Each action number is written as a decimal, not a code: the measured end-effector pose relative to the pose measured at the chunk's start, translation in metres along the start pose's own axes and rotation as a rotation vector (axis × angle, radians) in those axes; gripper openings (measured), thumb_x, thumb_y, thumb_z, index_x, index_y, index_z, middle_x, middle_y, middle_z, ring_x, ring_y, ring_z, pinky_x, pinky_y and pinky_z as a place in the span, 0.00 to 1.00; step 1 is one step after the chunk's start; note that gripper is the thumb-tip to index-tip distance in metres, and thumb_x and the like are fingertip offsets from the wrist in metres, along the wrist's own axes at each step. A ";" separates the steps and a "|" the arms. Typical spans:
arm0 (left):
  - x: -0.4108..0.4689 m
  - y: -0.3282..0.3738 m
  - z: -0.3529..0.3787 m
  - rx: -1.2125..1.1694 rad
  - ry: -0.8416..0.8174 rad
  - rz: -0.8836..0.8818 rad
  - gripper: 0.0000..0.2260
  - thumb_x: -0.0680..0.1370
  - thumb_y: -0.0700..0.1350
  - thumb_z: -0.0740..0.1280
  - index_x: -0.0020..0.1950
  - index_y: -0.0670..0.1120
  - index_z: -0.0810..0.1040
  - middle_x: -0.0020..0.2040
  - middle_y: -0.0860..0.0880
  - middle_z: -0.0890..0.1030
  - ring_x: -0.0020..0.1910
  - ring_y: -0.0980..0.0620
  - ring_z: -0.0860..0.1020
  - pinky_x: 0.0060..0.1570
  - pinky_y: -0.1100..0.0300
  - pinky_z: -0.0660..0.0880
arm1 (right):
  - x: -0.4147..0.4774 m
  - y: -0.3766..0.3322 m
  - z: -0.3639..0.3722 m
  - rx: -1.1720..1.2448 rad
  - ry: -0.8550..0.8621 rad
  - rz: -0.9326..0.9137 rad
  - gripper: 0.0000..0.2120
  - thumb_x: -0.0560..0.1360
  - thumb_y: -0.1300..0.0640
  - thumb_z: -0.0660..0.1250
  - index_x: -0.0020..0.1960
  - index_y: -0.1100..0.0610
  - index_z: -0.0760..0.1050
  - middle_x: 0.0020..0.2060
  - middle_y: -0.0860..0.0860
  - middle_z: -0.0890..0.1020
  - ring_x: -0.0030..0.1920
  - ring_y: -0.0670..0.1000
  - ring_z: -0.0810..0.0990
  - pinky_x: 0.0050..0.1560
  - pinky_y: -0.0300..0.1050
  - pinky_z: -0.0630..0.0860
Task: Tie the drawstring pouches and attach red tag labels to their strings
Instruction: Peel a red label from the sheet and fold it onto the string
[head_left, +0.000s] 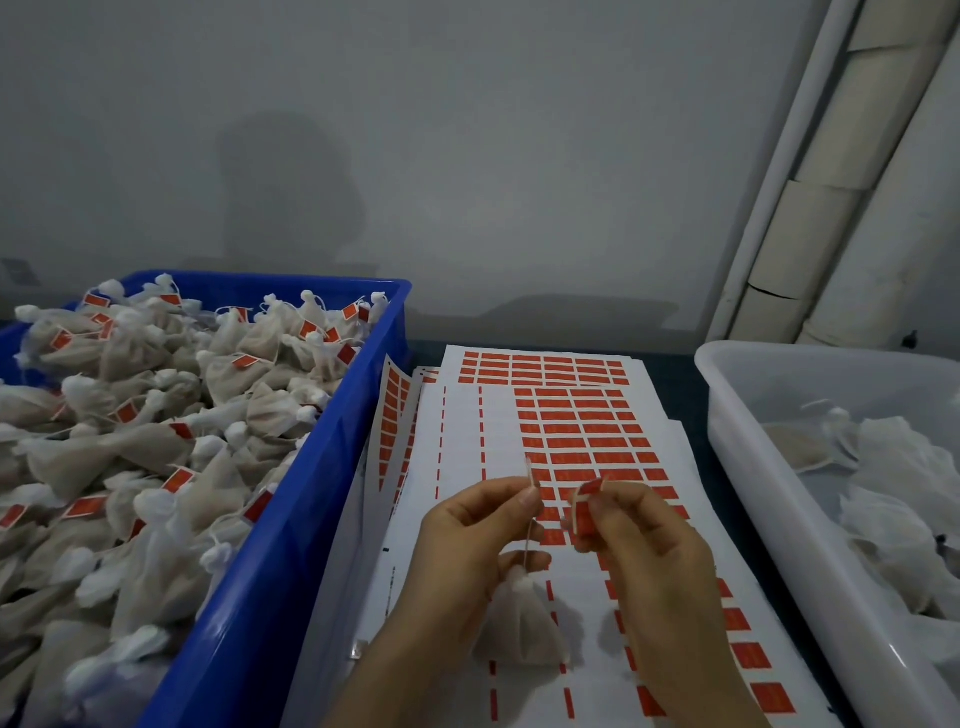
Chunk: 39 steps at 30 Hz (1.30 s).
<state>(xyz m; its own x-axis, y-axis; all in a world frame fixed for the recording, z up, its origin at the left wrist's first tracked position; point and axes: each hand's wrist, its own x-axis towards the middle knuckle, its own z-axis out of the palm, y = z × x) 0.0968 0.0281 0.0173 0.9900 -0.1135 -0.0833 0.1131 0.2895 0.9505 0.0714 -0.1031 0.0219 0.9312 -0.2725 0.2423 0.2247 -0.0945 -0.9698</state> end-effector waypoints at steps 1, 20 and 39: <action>0.000 0.000 0.000 -0.001 -0.003 -0.001 0.06 0.66 0.50 0.69 0.40 0.53 0.85 0.36 0.53 0.85 0.35 0.54 0.83 0.33 0.62 0.78 | -0.001 -0.001 0.001 -0.008 -0.010 -0.006 0.06 0.62 0.46 0.62 0.36 0.46 0.73 0.29 0.26 0.79 0.35 0.32 0.79 0.28 0.20 0.70; -0.002 -0.001 0.002 -0.026 -0.028 -0.034 0.09 0.67 0.49 0.70 0.43 0.48 0.85 0.38 0.50 0.85 0.31 0.55 0.81 0.29 0.64 0.75 | -0.003 -0.004 0.004 -0.123 -0.066 -0.177 0.08 0.65 0.46 0.63 0.43 0.35 0.74 0.41 0.19 0.74 0.47 0.26 0.74 0.36 0.17 0.67; -0.004 -0.001 0.003 -0.008 -0.099 -0.020 0.11 0.66 0.50 0.68 0.43 0.47 0.85 0.37 0.49 0.84 0.33 0.54 0.81 0.29 0.65 0.75 | -0.003 0.000 0.013 0.007 -0.036 -0.066 0.12 0.62 0.46 0.66 0.46 0.38 0.73 0.42 0.34 0.80 0.47 0.33 0.78 0.37 0.23 0.74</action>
<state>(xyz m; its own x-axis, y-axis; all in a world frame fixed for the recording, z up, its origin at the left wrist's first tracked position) 0.0922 0.0258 0.0173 0.9744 -0.2129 -0.0720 0.1341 0.2940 0.9464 0.0722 -0.0903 0.0209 0.9240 -0.2317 0.3043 0.2873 -0.1047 -0.9521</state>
